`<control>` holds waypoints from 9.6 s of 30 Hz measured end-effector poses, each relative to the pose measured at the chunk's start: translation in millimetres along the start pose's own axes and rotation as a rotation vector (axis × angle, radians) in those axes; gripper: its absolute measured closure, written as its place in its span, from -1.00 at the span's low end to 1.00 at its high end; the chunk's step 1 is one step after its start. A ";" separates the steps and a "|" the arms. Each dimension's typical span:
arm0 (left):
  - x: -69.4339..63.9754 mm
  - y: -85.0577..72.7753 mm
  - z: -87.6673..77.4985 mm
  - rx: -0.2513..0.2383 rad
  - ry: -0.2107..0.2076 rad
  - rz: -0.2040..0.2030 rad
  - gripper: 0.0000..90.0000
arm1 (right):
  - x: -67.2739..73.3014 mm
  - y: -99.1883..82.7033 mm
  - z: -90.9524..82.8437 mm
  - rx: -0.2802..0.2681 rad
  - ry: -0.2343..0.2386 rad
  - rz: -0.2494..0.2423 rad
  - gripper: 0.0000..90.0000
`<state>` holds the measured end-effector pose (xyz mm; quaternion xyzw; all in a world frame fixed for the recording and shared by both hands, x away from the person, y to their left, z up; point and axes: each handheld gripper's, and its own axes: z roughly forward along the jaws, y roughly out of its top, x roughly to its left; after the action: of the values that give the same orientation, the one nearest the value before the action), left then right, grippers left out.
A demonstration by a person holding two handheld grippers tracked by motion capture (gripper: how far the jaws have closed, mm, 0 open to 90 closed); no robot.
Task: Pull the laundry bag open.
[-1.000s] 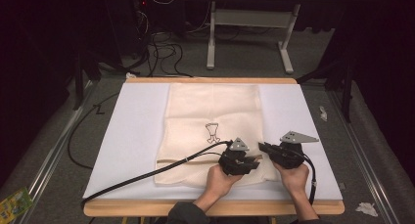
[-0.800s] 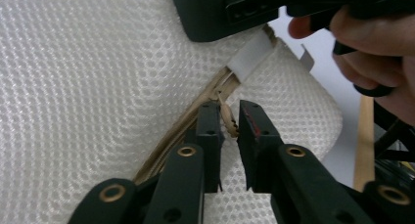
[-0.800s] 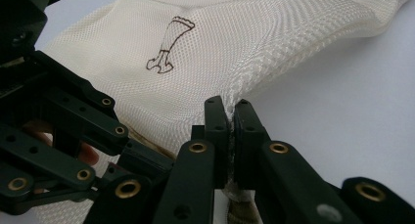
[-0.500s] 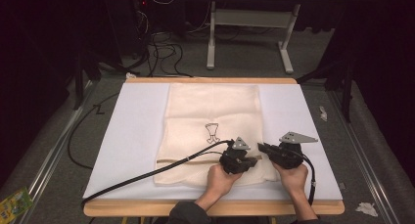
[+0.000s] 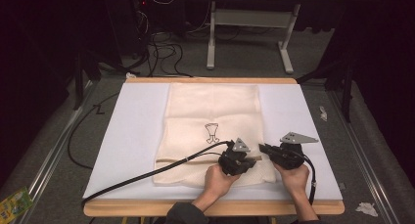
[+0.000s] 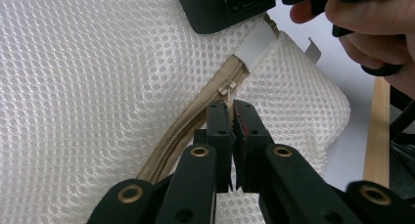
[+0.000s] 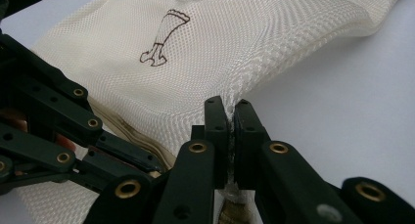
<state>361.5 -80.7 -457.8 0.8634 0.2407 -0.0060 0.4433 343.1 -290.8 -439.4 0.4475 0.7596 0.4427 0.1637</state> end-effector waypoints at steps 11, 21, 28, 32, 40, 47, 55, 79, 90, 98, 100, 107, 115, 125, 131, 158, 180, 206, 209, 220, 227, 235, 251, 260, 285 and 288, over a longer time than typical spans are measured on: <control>2.4 0.3 -2.7 0.011 0.001 0.006 0.93 | -4.9 -2.9 -1.9 -0.003 0.009 0.013 0.96; 5.8 -3.9 -10.1 0.004 0.004 -0.007 0.93 | -7.3 -4.9 -0.9 -0.005 0.014 0.023 0.96; 7.3 -5.1 -13.0 -0.011 0.000 -0.014 0.93 | -7.9 -5.1 -0.7 -0.002 0.012 0.024 0.96; 7.5 -4.5 -14.6 -0.011 -0.004 -0.014 0.93 | -7.9 -5.2 -1.3 0.002 0.012 0.027 0.96; 10.0 -7.9 -18.5 -0.021 -0.005 -0.024 0.93 | -8.2 -6.1 0.4 0.002 0.012 0.022 0.96; 10.9 -8.9 -20.7 -0.020 -0.011 -0.034 0.93 | -7.4 -6.3 1.0 0.009 0.019 0.022 0.96; 11.6 -10.5 -24.2 -0.019 -0.006 -0.033 0.93 | -7.4 -6.5 0.4 0.010 0.018 0.019 0.96; 14.2 -17.1 -32.1 -0.020 0.012 -0.033 0.93 | -7.2 -8.3 2.6 0.023 0.010 0.012 0.96; 15.0 -18.9 -37.2 -0.027 0.022 -0.032 0.93 | -8.3 -8.8 4.3 0.024 0.013 0.017 0.96; 18.5 -20.6 -44.2 -0.039 0.026 -0.038 0.93 | -8.3 -8.4 4.8 0.021 0.007 0.012 0.96; 19.4 -21.6 -44.4 -0.042 0.023 -0.043 0.93 | -8.8 -8.8 5.2 0.023 0.009 0.016 0.96; 22.0 -24.1 -48.6 -0.050 0.018 -0.053 0.93 | -9.1 -9.0 5.4 0.027 0.010 0.020 0.96; 20.2 -28.1 -52.2 -0.055 0.014 -0.048 0.93 | -8.6 -8.5 6.8 0.023 0.010 0.020 0.96; 25.3 -33.0 -61.1 -0.070 0.022 -0.070 0.93 | -10.2 -8.7 7.5 0.026 0.001 0.024 0.96; 27.8 -34.2 -65.3 -0.079 0.026 -0.080 0.93 | -11.4 -9.2 8.0 0.025 0.002 0.025 0.96; 36.5 -44.8 -85.4 -0.120 0.036 -0.104 0.93 | -11.3 -8.7 6.9 0.026 0.001 0.027 0.96; 40.2 -51.3 -98.0 -0.148 0.045 -0.116 0.93 | -10.7 -8.7 7.4 0.027 0.001 0.026 0.96; 45.5 -63.5 -108.6 -0.153 0.055 -0.141 0.93 | -10.9 -10.4 9.9 0.031 0.010 0.035 0.96; 45.6 -64.6 -108.7 -0.149 0.059 -0.142 0.93 | -11.1 -11.0 9.7 0.030 0.012 0.039 0.95; 49.7 -72.5 -118.8 -0.160 0.078 -0.155 0.93 | -11.4 -12.1 10.6 0.027 0.007 0.034 0.96; 53.3 -78.1 -126.5 -0.172 0.086 -0.170 0.93 | -11.6 -12.3 10.6 0.026 0.004 0.028 0.96; 55.4 -81.3 -130.6 -0.183 0.087 -0.183 0.93 | -11.3 -13.0 10.5 0.028 0.002 0.032 0.96; 61.3 -87.9 -142.3 -0.204 0.093 -0.221 0.94 | -13.0 -15.4 11.2 0.020 0.006 0.036 0.96; 65.3 -93.0 -152.8 -0.227 0.106 -0.230 0.93 | -13.6 -14.6 11.8 0.025 -0.003 0.025 0.96; 68.7 -101.0 -163.3 -0.227 0.129 -0.239 0.94 | -13.0 -13.7 10.6 0.023 -0.010 0.042 0.96; 68.9 -100.9 -164.1 -0.229 0.129 -0.234 0.94 | -13.0 -13.1 9.8 0.015 -0.009 0.035 0.96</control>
<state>346.6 123.2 -450.5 0.7720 0.3668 0.0253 0.5185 349.5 -299.1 -457.5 0.4640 0.7541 0.4379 0.1557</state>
